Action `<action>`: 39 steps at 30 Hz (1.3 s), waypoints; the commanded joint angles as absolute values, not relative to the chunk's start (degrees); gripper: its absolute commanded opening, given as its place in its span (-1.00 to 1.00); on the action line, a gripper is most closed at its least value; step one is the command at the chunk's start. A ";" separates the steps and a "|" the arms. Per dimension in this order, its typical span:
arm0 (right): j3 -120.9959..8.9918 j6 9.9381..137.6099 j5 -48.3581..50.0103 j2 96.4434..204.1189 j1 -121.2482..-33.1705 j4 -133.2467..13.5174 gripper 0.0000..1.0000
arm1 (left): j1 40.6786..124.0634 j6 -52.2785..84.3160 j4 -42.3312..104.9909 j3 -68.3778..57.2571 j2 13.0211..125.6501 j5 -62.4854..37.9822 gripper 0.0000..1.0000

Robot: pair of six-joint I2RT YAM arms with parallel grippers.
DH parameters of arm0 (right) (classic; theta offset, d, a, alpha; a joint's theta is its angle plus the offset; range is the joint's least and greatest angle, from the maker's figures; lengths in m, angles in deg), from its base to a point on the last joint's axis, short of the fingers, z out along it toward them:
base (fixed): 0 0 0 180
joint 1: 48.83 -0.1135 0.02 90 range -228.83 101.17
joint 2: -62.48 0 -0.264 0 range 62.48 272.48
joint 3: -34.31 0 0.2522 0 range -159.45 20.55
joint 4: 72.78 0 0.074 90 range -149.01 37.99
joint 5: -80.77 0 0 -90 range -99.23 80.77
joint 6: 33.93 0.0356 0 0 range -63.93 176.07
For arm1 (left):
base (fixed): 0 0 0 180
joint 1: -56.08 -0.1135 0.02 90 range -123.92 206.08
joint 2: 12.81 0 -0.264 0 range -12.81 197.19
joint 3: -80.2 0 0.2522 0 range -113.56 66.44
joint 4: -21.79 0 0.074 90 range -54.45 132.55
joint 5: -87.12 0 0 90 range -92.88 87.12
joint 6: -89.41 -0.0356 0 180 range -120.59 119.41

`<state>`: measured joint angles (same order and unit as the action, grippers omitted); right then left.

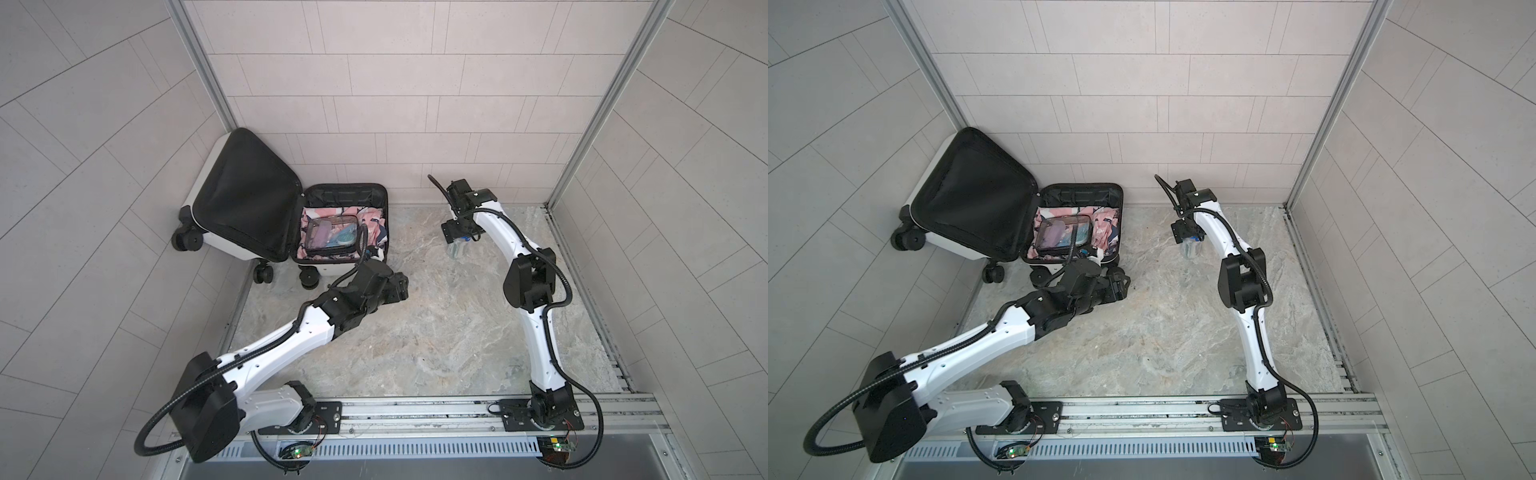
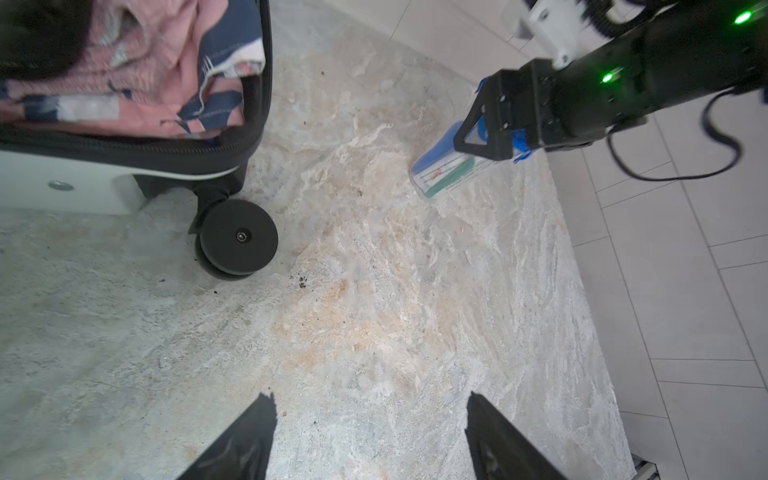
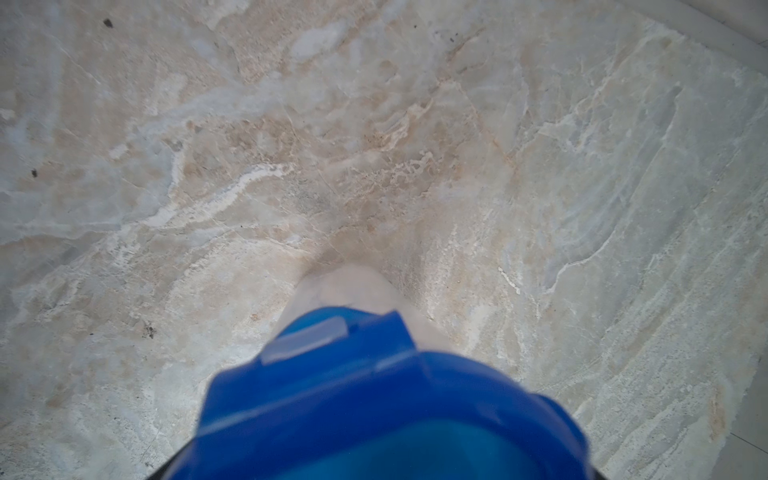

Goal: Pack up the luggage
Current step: 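Lift the cup with the right gripper toward the left gripper while left approaches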

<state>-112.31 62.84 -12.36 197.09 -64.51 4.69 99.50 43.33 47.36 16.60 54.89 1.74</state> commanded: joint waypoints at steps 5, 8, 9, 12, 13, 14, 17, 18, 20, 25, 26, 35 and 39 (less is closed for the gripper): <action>-106.56 65.72 -10.19 190.96 -65.12 3.32 0.77 | 99.57 34.08 45.05 18.41 43.70 7.38 0.59; -104.80 66.26 -10.58 188.87 -65.85 2.62 0.73 | 99.58 30.87 44.40 18.81 40.56 9.29 0.65; -104.47 66.40 -10.62 188.33 -66.11 2.61 0.72 | 99.54 29.81 43.97 19.03 39.86 9.66 0.66; -102.64 66.62 -11.42 186.16 -67.32 2.43 0.69 | 99.53 27.07 41.39 20.41 38.09 10.77 0.75; -101.69 66.63 -11.80 185.24 -67.84 2.29 0.69 | 99.59 26.24 40.72 20.92 37.69 11.28 0.81; -100.64 66.63 -12.10 184.33 -68.45 2.12 0.69 | 99.55 25.38 40.17 21.23 37.53 11.42 0.86; -96.99 66.71 -12.85 181.33 -69.77 1.06 0.68 | 99.52 22.99 38.36 21.78 37.59 10.46 1.00; -95.90 66.79 -12.85 180.56 -70.08 0.66 0.68 | 99.51 21.98 37.51 21.99 37.56 9.75 1.00; -93.94 67.11 -12.53 178.49 -70.70 0.14 0.67 | 99.52 19.24 34.36 22.62 37.49 7.61 1.00; -90.29 67.74 -10.87 173.96 -71.92 -0.89 0.65 | 99.55 11.51 29.06 22.74 38.35 6.14 1.00; -89.71 67.89 -10.50 173.06 -72.12 -1.09 0.65 | 99.55 9.88 27.84 22.70 38.92 5.67 1.00; -88.21 69.24 -6.85 167.34 -74.11 -0.83 0.62 | 99.58 0.23 24.37 21.54 45.83 -4.08 1.00; -88.18 69.42 -4.20 164.97 -74.96 -0.65 0.61 | 99.60 -4.99 18.66 24.22 49.08 -8.87 1.00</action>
<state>-87.81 68.54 -6.26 169.31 -74.30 -0.10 99.50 1.32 24.65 22.74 47.88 -4.05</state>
